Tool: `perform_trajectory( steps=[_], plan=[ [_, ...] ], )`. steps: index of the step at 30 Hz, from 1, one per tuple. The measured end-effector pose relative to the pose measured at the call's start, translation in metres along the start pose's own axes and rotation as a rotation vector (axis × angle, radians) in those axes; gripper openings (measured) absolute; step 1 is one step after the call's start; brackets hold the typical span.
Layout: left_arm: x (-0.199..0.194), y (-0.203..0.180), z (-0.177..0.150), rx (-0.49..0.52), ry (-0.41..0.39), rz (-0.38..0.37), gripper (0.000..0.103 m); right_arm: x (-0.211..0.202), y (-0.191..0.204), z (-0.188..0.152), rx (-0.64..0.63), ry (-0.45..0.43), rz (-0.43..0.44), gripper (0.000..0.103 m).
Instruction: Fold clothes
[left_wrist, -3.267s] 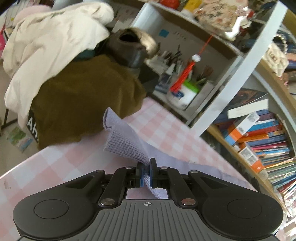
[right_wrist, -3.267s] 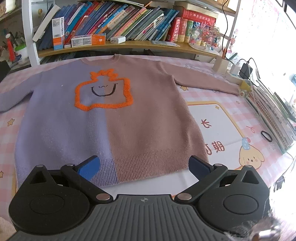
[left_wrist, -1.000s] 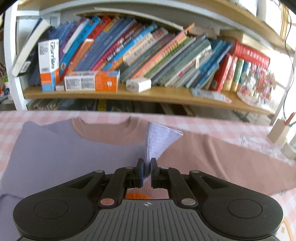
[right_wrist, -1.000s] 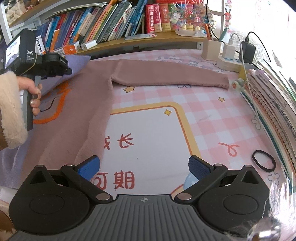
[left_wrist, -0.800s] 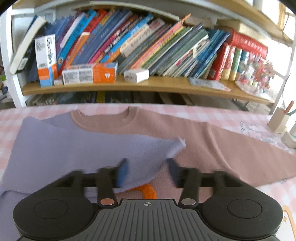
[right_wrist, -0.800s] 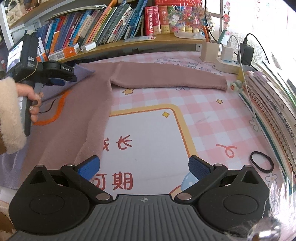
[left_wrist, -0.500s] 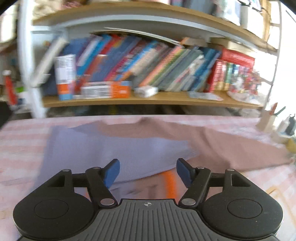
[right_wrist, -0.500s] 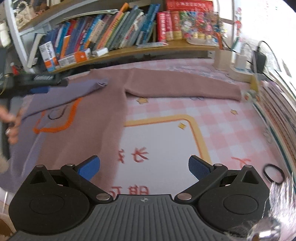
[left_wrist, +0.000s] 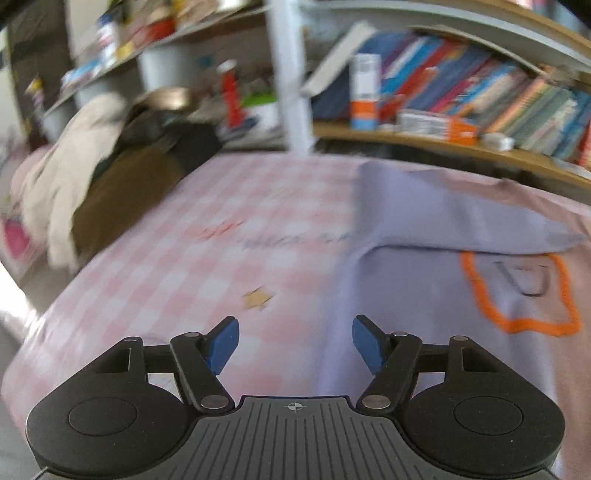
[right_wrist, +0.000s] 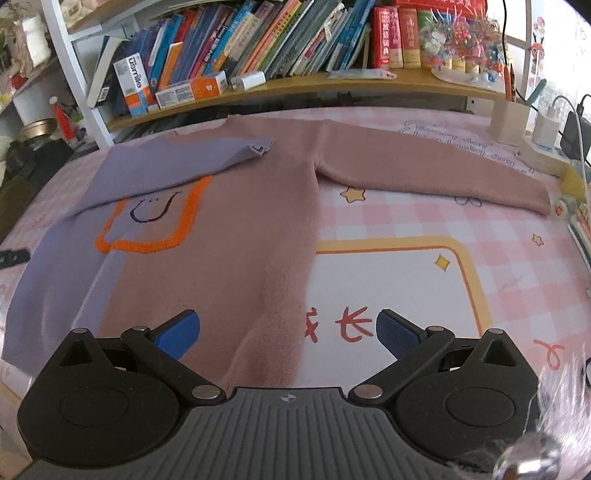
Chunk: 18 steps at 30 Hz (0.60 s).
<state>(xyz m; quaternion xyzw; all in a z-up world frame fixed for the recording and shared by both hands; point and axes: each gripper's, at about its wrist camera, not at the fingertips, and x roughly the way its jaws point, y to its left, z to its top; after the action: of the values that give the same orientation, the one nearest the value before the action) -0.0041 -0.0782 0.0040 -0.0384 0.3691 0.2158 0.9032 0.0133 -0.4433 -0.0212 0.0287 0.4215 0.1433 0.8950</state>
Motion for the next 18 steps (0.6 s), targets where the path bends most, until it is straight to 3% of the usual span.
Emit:
perform_trajectory(
  steps=[7, 11, 16, 18],
  plan=[
    [0.016, 0.014, -0.001, -0.028, 0.06, -0.116, 0.07, 0.001, 0.009, -0.002, 0.047, 0.028, -0.028, 0.101],
    [0.024, 0.004, -0.004, 0.014, 0.087, -0.176, 0.07, 0.003, 0.011, -0.006, 0.087, 0.045, -0.044, 0.099],
    [0.035, 0.009, -0.001, 0.008, 0.114, -0.211, 0.07, 0.003, 0.014, -0.012, 0.133, 0.06, -0.064, 0.084],
    [0.039, 0.011, 0.0, 0.006, 0.124, -0.226, 0.068, 0.003, 0.013, -0.013, 0.154, 0.06, -0.087, 0.068]
  ],
)
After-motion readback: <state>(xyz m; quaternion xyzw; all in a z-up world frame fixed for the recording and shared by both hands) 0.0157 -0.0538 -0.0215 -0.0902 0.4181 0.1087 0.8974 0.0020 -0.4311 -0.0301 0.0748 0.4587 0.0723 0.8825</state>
